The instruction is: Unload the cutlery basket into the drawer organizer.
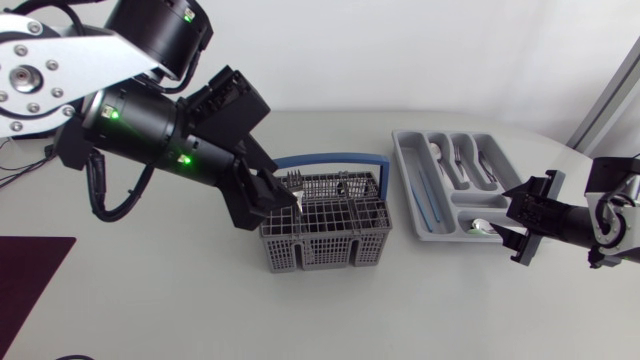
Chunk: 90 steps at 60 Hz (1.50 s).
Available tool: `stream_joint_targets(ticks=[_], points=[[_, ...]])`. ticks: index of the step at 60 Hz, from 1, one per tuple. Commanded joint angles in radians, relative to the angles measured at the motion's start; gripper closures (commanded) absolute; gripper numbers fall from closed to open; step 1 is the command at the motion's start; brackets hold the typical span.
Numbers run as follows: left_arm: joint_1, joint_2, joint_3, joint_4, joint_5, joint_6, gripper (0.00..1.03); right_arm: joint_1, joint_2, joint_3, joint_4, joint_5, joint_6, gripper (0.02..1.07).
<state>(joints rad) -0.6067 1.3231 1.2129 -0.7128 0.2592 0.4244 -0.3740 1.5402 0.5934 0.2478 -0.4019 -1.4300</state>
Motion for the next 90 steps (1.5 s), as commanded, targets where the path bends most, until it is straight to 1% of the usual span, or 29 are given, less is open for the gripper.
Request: stream_joint_targets(ticks=[1,11,21,32,46,55,57,60,64,70,73,76,79,90], points=[[-0.01,0.014,0.034,-0.017,-0.008,0.025,0.1,0.0,-0.063,-0.023,-0.042,-0.025,0.051,0.11],[-0.016,0.014,0.033,-0.019,-0.008,0.028,0.1,0.006,-0.184,-0.027,-0.16,-0.091,0.129,0.1],[-0.018,0.014,0.028,-0.019,-0.008,0.031,0.1,0.021,-0.273,-0.041,-0.249,-0.141,0.194,0.1],[-0.015,0.018,0.007,-0.007,-0.008,0.043,0.1,0.106,-0.387,-0.103,-0.354,-0.186,0.273,0.1],[-0.008,0.021,-0.032,0.029,0.006,0.06,0.1,0.188,-0.477,-0.153,-0.406,-0.215,0.361,0.1],[0.036,0.022,-0.081,0.052,0.078,0.119,0.1,0.231,-0.535,-0.179,-0.427,-0.219,0.376,0.1],[0.038,0.019,-0.096,0.065,0.08,0.131,0.1,0.236,-0.542,-0.182,-0.429,-0.219,0.379,0.1],[0.044,0.018,-0.131,0.124,0.08,0.145,0.1,0.256,-0.56,-0.188,-0.432,-0.219,0.393,0.1],[0.042,0.014,-0.151,0.142,0.078,0.18,0.1,0.262,-0.574,-0.196,-0.433,-0.219,0.396,0.1],[0.039,0.014,-0.162,0.176,0.054,0.192,0.1,0.268,-0.583,-0.202,-0.44,-0.224,0.396,0.1],[0.028,0.014,-0.159,0.193,0.02,0.205,0.1,0.273,-0.586,-0.211,-0.44,-0.233,0.396,0.1],[0.018,0.016,-0.158,0.196,0.006,0.214,0.1,0.277,-0.586,-0.219,-0.436,-0.235,0.395,0.1],[0.002,0.028,-0.154,0.202,-0.031,0.226,0.1,0.284,-0.586,-0.227,-0.433,-0.235,0.391,0.1],[-0.013,0.073,-0.127,0.216,-0.077,0.246,0.1,0.299,-0.603,-0.227,-0.432,-0.242,0.396,0.1]])
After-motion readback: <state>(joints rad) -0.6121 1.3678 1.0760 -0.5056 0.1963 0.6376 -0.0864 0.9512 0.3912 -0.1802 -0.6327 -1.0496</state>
